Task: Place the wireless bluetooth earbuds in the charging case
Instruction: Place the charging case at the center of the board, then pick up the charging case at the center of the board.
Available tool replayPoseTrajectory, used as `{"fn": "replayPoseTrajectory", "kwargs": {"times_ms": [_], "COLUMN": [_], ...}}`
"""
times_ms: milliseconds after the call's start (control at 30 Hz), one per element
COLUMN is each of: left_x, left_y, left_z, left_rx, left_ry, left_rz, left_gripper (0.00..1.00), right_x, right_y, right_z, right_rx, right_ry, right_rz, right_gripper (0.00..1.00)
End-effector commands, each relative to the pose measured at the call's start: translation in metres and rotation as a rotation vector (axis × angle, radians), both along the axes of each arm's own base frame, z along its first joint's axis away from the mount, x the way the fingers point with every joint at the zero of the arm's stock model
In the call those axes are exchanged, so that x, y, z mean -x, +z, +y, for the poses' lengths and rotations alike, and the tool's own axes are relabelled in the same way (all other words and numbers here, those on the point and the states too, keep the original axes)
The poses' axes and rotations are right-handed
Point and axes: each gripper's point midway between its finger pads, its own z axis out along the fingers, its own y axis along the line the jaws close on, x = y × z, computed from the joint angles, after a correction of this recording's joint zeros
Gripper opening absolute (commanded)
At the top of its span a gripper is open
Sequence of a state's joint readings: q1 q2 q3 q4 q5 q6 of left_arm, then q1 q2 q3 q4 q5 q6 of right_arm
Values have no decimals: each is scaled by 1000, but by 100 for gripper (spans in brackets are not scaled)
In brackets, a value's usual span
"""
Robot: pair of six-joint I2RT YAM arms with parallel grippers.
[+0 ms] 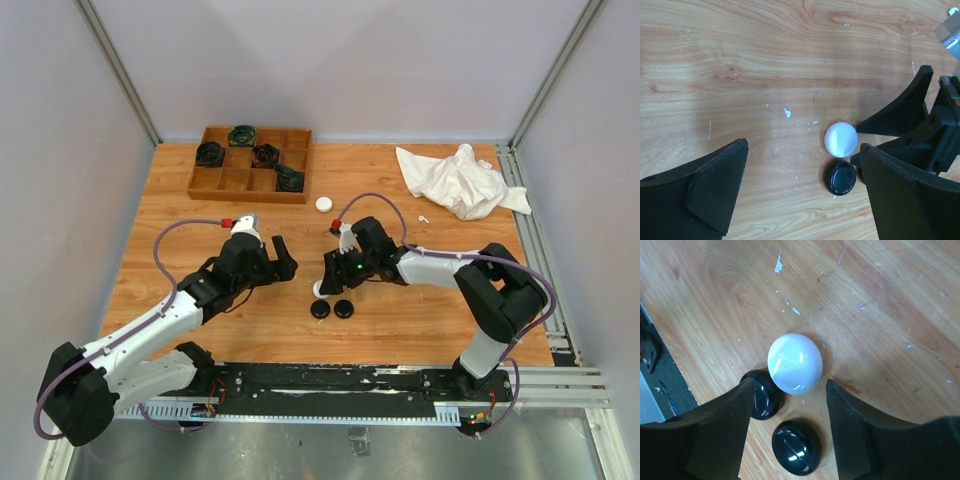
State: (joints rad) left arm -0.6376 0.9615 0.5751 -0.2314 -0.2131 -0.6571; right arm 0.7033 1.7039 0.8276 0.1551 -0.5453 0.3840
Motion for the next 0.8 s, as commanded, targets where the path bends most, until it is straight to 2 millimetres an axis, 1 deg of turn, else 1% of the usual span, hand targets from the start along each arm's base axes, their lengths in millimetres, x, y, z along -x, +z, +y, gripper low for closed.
{"fn": "replayPoseTrajectory", "kwargs": {"times_ms": [0,67,200,300,433,467,533,600,667,767], "left_x": [-10,-14,-29,-47,-73,-80,-95,-112,-128,-151], "left_y": [8,12,17,22,27,22,23,28,29,27], "left_z": [-5,-8,-15,-20,-33,-37,-46,-57,-66,-82], "left_rx": [29,26,-4,-52,-107,-128,-158,-180,-214,-247], "left_ry": [11,9,5,8,-16,-24,-43,-74,-115,-173], "left_rz": [-23,-27,-39,-53,-77,-71,-78,-98,-122,-126], "left_gripper": [99,99,99,99,98,98,98,98,97,96], "right_x": [-5,-11,-24,-34,-46,-47,-50,-53,-58,-59], "right_y": [13,16,28,41,61,66,76,86,93,98], "right_z": [-8,-16,-41,-63,-89,-95,-103,-109,-120,-129], "right_rx": [46,79,154,198,222,220,208,189,181,131], "right_ry": [4,-16,-75,-131,-238,-255,-304,-355,-443,-536], "right_rz": [-97,-147,-258,-343,-501,-537,-587,-623,-655,-693], "right_gripper": [64,69,77,85,99,99,98,98,98,98]}}
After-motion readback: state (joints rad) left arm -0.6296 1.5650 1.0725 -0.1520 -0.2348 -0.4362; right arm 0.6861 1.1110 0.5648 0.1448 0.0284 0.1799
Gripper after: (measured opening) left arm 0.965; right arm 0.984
